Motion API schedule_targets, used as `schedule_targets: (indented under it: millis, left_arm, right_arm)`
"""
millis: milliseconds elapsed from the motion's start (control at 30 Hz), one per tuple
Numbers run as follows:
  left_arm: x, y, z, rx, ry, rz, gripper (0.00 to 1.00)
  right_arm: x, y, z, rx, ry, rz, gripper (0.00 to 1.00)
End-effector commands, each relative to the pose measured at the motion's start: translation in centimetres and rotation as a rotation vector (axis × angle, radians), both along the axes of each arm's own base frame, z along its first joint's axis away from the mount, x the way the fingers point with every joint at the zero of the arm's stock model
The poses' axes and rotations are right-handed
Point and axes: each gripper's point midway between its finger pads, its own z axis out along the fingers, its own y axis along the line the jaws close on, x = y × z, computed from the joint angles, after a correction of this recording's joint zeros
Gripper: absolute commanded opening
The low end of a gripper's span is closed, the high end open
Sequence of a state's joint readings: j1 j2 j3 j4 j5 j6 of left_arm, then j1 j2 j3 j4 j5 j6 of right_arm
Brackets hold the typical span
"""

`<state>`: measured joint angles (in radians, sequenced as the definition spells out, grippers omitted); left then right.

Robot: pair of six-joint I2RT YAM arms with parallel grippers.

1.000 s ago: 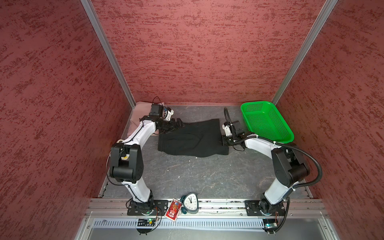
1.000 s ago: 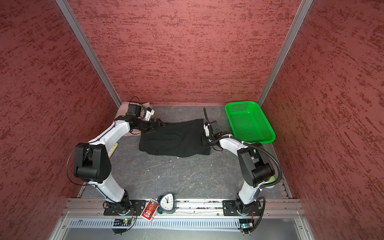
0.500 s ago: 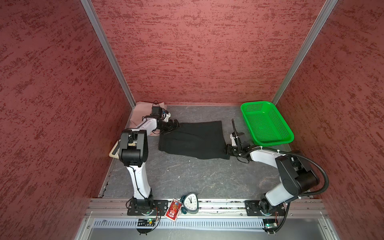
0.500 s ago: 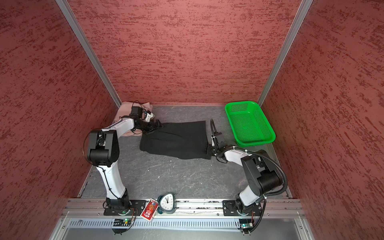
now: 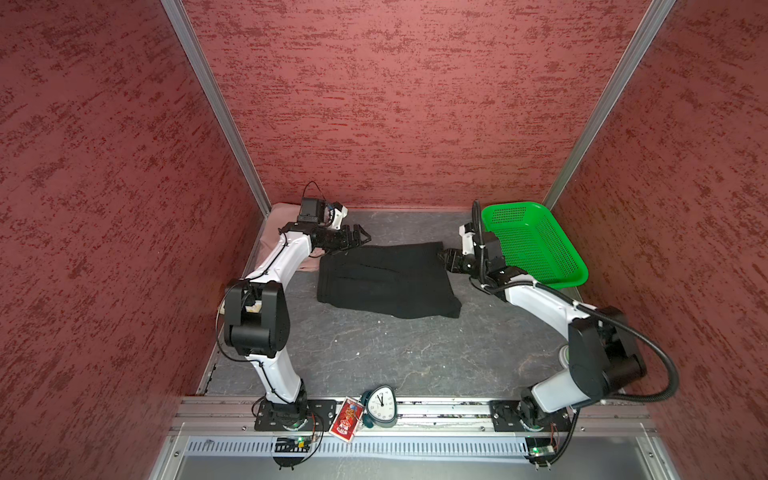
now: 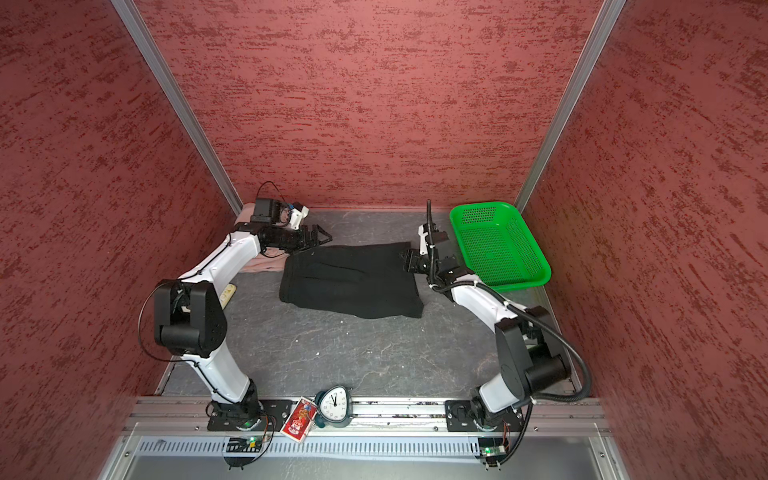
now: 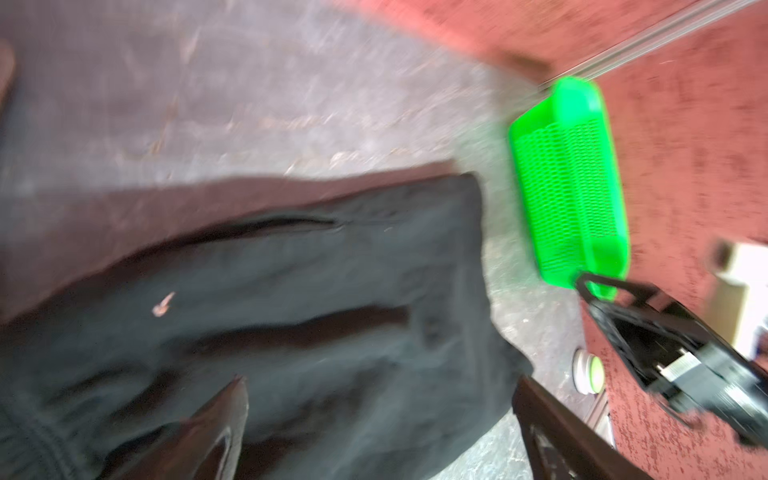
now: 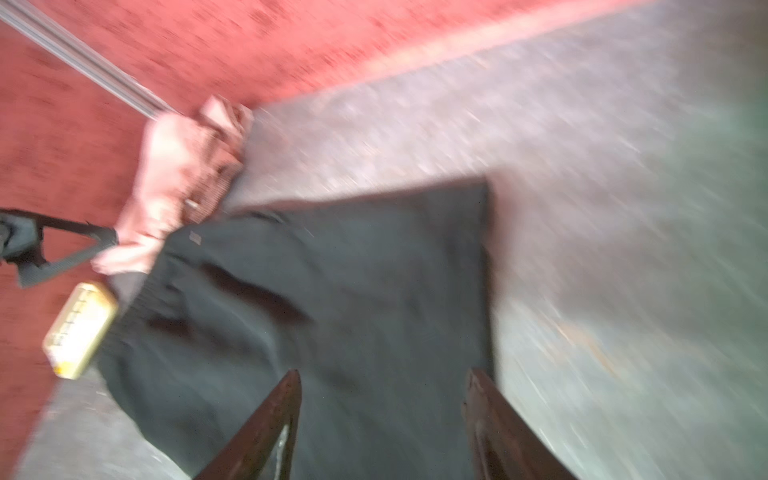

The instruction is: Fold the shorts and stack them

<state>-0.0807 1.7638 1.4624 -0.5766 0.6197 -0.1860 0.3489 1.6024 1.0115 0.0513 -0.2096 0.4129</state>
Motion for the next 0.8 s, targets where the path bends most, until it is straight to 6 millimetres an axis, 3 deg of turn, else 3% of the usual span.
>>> schedule_targets:
  millis: [0, 100, 167, 233, 367, 533, 633, 767]
  left_arm:
    - [0.4, 0.7, -2.1, 0.017, 0.019, 0.023, 0.99]
    - [0.9, 1.7, -4.7, 0.036, 0.072, 0.067, 0.99]
    - [0.5, 2.5, -6.4, 0.079, 0.118, 0.107, 0.99]
    - [-0.3, 2.7, -7.0, 0.100, 0.111, 0.113, 0.99]
    - [-2.0, 3.5, -8.4, 0.139, 0.118, 0.143, 0.99]
    - [-3.3, 4.2, -11.4, 0.151, 0.188, 0.191, 0.99]
    - [-3.5, 4.1, -12.8, 0.133, 0.205, 0.195, 0.99]
    - [-4.1, 3.6, -14.5, 0.123, 0.247, 0.178, 0.99]
  right_arm:
    - [3.2, 2.8, 1.3, 0.105, -0.061, 0.068, 0.64]
    - [5.0, 4.3, -0.4, 0.146, -0.008, 0.093, 0.63]
    - [4.2, 4.9, -1.4, 0.163, 0.036, 0.120, 0.62]
    - [2.4, 4.6, -2.4, 0.087, 0.054, 0.119, 0.63]
    - [-2.5, 2.3, -5.0, -0.073, 0.146, 0.119, 0.63]
    - [-8.8, 2.5, -8.2, -0.019, 0.272, 0.147, 0.63]
    - [-11.4, 3.1, -11.0, 0.059, 0.342, 0.149, 0.63]
    - [-13.8, 0.2, -15.7, -0.007, 0.454, 0.038, 0.62]
